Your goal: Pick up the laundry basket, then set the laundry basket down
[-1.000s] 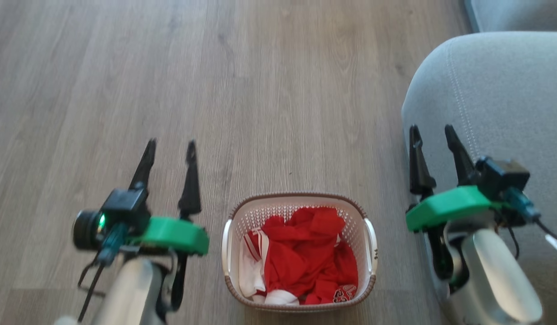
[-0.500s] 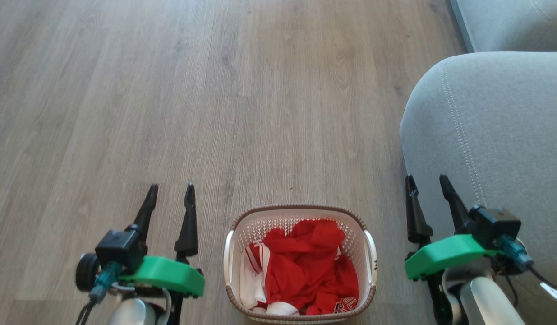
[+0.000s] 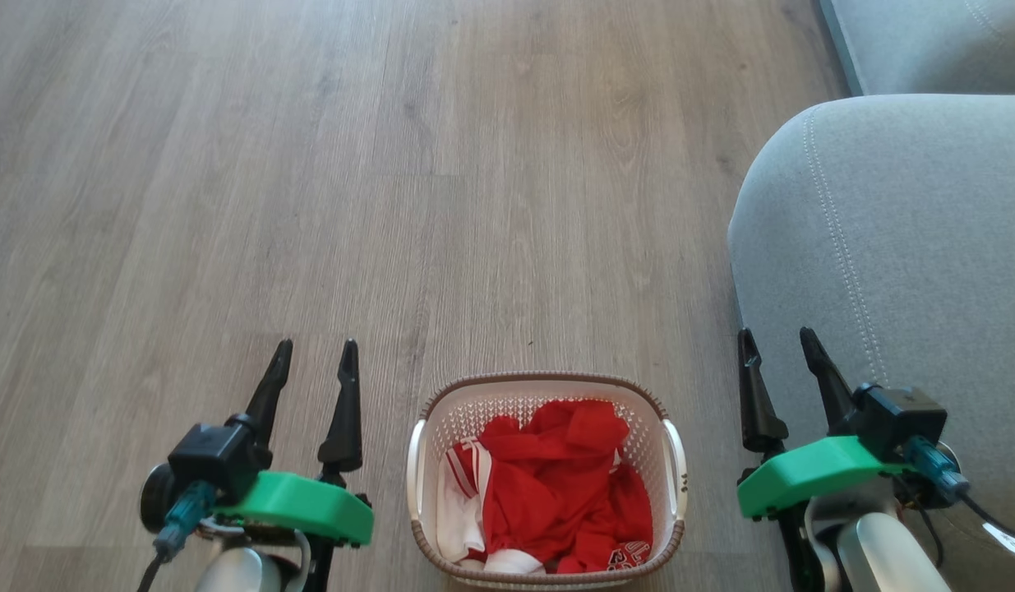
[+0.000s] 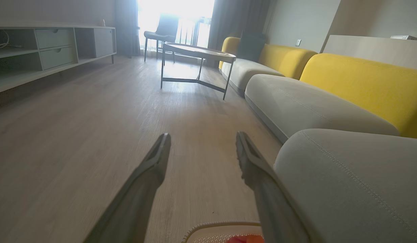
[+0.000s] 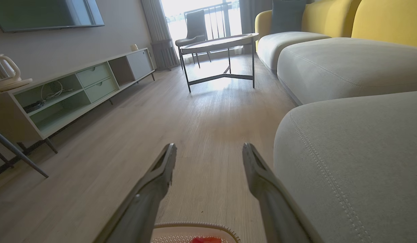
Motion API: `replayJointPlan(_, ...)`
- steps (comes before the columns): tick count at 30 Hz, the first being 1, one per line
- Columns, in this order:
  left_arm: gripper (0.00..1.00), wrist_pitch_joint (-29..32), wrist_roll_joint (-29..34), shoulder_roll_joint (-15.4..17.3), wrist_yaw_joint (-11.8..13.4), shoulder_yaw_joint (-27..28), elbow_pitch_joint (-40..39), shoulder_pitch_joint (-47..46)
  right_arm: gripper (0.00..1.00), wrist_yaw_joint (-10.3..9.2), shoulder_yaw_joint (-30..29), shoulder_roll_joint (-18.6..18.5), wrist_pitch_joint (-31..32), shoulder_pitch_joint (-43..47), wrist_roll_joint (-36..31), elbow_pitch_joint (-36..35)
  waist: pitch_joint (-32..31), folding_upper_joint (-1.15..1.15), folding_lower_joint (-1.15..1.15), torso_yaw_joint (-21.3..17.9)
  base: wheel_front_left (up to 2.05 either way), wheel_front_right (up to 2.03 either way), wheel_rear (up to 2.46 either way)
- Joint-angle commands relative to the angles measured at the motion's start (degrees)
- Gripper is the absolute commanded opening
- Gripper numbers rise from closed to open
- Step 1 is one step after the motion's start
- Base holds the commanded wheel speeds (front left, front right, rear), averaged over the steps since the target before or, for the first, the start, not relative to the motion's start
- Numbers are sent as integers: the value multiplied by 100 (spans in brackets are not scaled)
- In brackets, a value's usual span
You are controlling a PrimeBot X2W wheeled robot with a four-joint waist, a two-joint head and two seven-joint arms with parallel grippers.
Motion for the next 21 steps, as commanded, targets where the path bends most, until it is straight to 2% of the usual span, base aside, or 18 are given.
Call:
replayJointPlan(1,100,-28,-26,-11,-18,235,-215,-243,100,33,91,40,-75,-167,-25,-208,1,0,0,-6,0,0,0)
replayJointPlan(21,100,-28,-136,-11,0,254,-123,-232,100,33,101,40,-75,-173,13,-207,18,0,0,-57,0,0,0)
